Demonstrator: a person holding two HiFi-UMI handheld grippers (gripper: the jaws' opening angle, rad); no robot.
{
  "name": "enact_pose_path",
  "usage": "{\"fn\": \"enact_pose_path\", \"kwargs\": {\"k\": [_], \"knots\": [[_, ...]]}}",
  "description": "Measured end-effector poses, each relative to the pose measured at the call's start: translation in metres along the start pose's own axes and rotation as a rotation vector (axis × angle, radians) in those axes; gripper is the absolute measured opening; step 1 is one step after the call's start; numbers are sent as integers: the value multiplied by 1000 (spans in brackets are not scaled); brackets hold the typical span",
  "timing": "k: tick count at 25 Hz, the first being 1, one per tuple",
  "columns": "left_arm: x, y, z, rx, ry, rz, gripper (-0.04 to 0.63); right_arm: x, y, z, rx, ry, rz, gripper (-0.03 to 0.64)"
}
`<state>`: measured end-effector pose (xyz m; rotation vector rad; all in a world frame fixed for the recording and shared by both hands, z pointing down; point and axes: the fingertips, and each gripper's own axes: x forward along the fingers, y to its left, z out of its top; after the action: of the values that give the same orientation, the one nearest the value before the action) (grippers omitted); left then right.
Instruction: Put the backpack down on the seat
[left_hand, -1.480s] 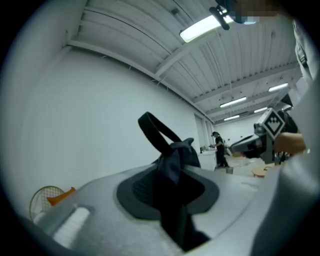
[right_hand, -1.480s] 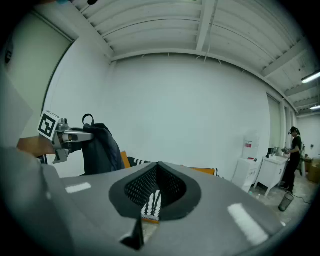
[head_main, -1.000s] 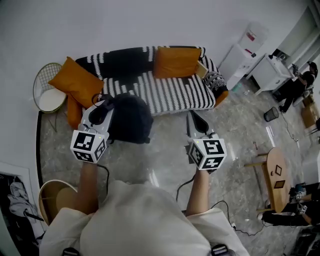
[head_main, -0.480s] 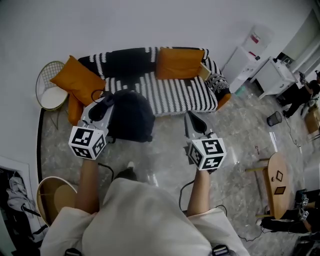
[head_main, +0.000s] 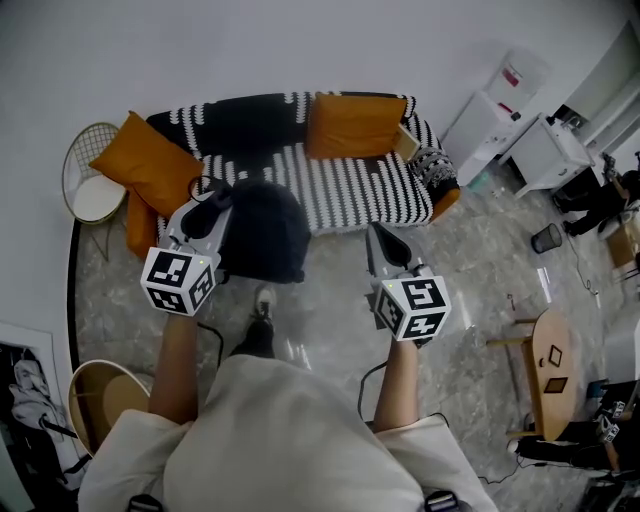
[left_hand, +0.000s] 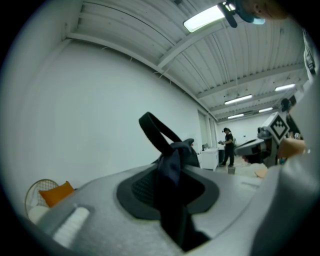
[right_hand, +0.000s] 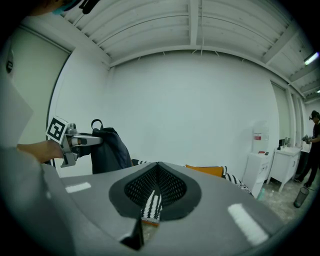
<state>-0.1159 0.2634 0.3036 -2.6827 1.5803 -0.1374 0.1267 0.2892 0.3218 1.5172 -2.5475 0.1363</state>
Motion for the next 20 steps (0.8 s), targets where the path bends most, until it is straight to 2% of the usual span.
{"fn": "enact_pose_path", "kwargs": {"k": [20], "knots": [[155, 102, -5, 12, 23, -22, 77, 166, -67, 33, 18, 4, -6, 6]]}}
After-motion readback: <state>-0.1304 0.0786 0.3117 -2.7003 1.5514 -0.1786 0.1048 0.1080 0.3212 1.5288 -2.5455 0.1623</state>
